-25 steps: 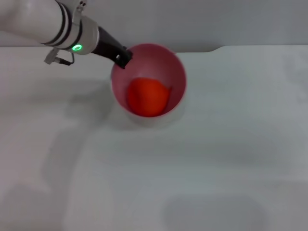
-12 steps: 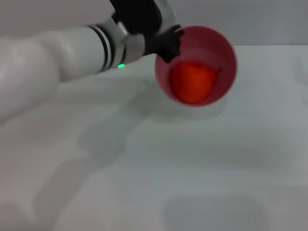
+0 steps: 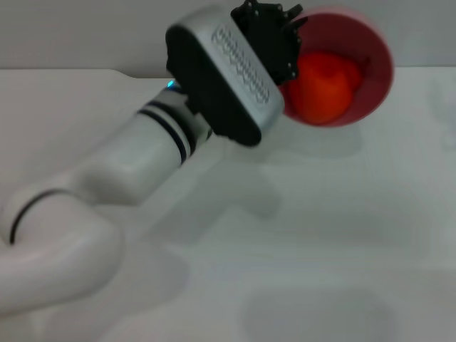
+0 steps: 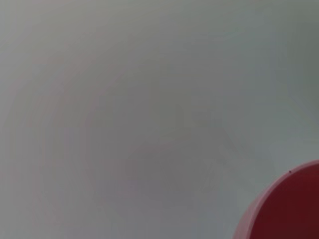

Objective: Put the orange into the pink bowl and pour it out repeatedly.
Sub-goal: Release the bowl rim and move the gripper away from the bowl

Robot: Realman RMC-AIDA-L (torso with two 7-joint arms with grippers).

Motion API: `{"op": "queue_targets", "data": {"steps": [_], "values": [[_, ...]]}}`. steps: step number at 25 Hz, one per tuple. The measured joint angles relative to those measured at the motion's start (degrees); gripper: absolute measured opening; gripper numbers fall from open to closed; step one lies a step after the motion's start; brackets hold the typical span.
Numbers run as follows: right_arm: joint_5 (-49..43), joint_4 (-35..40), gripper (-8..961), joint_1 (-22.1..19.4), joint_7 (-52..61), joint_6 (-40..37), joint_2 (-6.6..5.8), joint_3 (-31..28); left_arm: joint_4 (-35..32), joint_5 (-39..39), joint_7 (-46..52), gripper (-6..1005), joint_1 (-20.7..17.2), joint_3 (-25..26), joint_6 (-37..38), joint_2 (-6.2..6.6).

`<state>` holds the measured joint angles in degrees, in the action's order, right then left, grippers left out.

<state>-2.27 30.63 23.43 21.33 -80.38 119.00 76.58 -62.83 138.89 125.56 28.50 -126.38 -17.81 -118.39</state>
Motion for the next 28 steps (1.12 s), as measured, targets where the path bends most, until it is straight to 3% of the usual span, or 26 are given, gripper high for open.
{"op": "queue_targets", "data": {"steps": [2,6,11,13,16,22,28], "values": [[0.02,-0.15,502,0.32,0.24,-0.02,0.00,0.00,0.96,0.04,0.08,56,-0.04,-1.22,-2.82,-0.05],[0.05,-0.46,502,1.02,0.87,-0.04,0.00,-0.01,5.20,-0.35,0.88,60,-0.06,-6.23,-15.28,-0.26],[0.00,-0.49,502,1.46,0.90,0.02,0.00,0.04,5.28,-0.37,1.13,65,-0.19,-6.68,-15.48,-0.27],[0.00,-0.49,502,1.56,0.90,0.15,0.00,0.07,4.24,-0.38,2.48,67,-0.16,-6.02,-12.34,-0.14],[0.10,-0.49,502,1.55,0.90,0.11,0.00,0.07,-1.80,-0.45,5.58,70,1.36,0.42,0.91,0.21],[0.10,-2.08,502,1.83,1.44,0.28,-0.01,0.14,-8.16,-0.52,5.90,76,6.49,15.87,43.17,0.18],[0.11,-3.97,502,2.81,1.52,0.43,-0.06,0.14,-8.59,-0.22,4.70,82,12.23,28.45,70.60,0.35]]}}
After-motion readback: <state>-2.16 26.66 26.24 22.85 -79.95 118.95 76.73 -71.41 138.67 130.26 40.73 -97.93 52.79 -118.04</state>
